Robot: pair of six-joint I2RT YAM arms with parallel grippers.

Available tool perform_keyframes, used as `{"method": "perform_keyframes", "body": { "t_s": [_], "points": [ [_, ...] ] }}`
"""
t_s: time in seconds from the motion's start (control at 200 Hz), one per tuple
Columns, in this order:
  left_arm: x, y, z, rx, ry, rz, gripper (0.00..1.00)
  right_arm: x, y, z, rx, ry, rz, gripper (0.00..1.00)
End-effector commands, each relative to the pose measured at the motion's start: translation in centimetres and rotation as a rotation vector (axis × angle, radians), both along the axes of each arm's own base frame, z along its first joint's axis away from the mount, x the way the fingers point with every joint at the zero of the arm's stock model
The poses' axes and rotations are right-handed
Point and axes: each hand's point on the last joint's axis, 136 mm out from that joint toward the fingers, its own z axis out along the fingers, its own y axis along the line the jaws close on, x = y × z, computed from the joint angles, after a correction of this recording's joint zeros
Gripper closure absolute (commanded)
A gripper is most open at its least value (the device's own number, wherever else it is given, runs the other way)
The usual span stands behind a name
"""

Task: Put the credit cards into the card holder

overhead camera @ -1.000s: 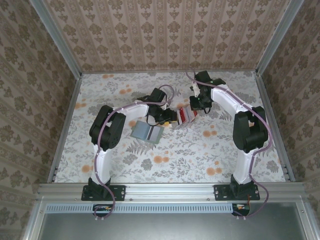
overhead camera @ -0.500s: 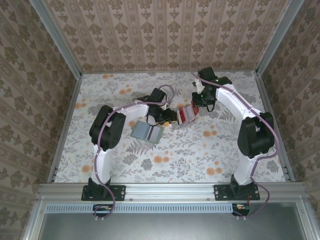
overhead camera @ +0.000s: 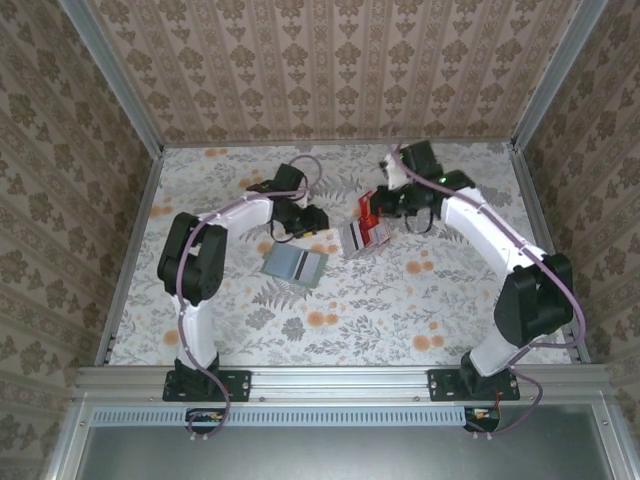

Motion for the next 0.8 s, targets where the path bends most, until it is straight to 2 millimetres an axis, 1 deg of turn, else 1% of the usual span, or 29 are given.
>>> {"method": "perform_keyframes", "body": {
  "t_s": [0.0,0.07,0.13,0.19,0.275,0.35,0.44,0.505,0.61,0.71,0.795],
  "points": [
    [-1.0,3.7,-1.9,0.133,0.03,-0.012,0.58,-2.7,5.5,-2.9,0.104,0.088,0.045,1.0],
    [-1.2,5.0,-3.3,0.172,0.055,-0.001,0.58,-4.0,7.7,-5.1,0.095,0.121,0.063,1.0],
    [-1.7,5.8,-4.4,0.195,0.071,0.001,0.59,-4.5,8.8,-6.6,0.068,0.131,0.064,1.0],
    [-2.5,6.4,-5.2,0.214,0.087,0.0,0.59,-4.5,9.2,-8.0,0.036,0.139,0.054,1.0],
    [-3.8,7.3,-6.0,0.245,0.108,0.005,0.59,-4.1,9.3,-9.1,0.027,0.144,0.027,0.99],
    [-5.1,8.1,-6.4,0.261,0.114,0.015,0.59,-3.7,9.3,-9.8,0.021,0.146,0.018,1.0],
    [-6.7,8.9,-6.9,0.272,0.133,0.033,0.59,-3.4,10.0,-10.1,0.036,0.155,0.027,0.99],
    [-7.7,9.1,-7.3,0.265,0.142,0.046,0.6,-3.3,10.4,-10.7,0.048,0.17,0.033,0.99],
    [-9.4,9.4,-7.7,0.249,0.164,0.062,0.6,-3.4,11.3,-11.1,0.086,0.19,0.06,0.99],
    [-10.3,9.8,-7.8,0.248,0.161,0.072,0.6,-3.5,11.6,-11.7,0.1,0.205,0.067,0.99],
    [-10.5,10.0,-7.8,0.251,0.152,0.071,0.6,-3.6,11.9,-11.9,0.123,0.206,0.08,0.99]
  ]
}}
